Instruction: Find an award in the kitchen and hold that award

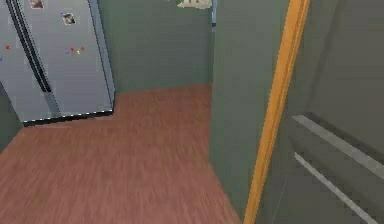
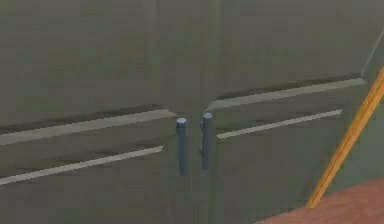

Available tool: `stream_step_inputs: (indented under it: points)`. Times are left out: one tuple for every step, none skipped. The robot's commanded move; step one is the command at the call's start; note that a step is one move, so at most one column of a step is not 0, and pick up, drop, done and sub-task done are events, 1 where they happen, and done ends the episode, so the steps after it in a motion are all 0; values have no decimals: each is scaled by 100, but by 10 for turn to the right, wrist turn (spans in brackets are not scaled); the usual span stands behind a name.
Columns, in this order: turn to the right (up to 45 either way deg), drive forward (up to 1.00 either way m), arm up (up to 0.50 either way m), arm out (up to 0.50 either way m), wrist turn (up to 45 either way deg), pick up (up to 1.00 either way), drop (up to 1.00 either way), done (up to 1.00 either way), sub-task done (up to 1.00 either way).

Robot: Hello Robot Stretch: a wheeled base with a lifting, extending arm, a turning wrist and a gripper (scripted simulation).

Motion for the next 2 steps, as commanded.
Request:
stream_step_inputs:
  points:
    - [-150, 0, 0, 0, 0, 0, 0, 0, 0]
    - [0, 85, 0, 0, 0, 0, 0, 0, 0]
